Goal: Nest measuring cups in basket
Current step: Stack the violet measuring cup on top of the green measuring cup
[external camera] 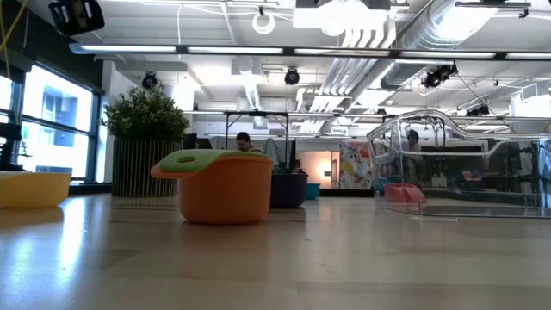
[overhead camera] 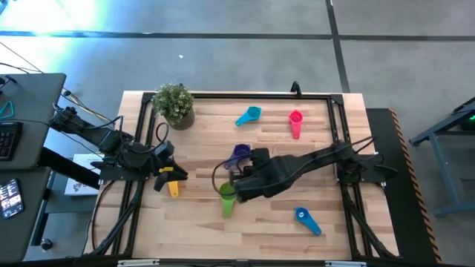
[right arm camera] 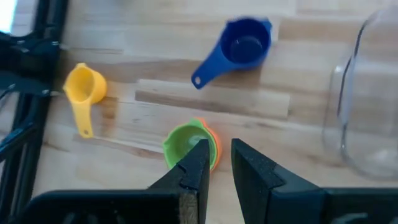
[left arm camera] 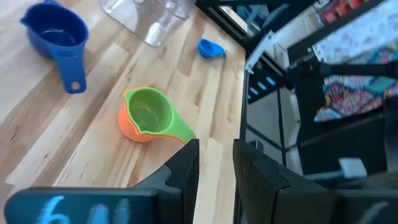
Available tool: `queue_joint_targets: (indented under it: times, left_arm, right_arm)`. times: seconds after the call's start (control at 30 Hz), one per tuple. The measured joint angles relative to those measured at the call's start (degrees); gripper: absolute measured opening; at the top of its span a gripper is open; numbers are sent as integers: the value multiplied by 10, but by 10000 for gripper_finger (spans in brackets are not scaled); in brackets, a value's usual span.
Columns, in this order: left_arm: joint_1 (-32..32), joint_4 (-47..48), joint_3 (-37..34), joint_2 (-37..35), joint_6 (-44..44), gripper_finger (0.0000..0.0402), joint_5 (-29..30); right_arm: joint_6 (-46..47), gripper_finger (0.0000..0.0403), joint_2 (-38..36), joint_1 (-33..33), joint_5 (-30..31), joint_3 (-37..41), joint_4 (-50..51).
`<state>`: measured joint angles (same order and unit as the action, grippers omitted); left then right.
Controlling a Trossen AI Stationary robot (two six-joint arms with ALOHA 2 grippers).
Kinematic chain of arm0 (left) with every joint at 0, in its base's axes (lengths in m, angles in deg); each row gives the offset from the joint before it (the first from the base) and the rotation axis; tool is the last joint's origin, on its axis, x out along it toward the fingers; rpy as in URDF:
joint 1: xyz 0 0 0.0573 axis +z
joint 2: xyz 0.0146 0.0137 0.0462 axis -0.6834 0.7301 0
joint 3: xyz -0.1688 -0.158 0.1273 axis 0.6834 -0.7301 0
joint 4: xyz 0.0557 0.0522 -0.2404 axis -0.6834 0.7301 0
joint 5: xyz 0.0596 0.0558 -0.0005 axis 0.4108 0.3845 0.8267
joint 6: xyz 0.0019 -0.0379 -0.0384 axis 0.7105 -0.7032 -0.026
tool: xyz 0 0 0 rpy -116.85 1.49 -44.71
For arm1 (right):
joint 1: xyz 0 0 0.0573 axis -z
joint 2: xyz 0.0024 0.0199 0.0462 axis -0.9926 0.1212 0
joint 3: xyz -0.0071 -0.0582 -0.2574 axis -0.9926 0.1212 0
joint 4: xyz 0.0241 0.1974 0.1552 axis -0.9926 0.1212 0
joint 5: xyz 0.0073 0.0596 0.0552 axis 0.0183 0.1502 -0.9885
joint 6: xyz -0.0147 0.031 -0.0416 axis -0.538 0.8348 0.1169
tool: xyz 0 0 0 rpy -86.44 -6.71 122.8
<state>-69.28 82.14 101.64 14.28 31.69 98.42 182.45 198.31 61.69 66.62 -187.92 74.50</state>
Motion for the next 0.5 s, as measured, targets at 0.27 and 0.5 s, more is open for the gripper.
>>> queue_joint_targets:
  times: [0.27,0.5]
  left_arm:
    - [0,0,0,0,-63,87,17]
    - [0,-1,0,0,-105,87,18]
  right_arm:
    - [-135,60,-57,1,14,0,0]
    - [-242,60,-103,1,10,0,0]
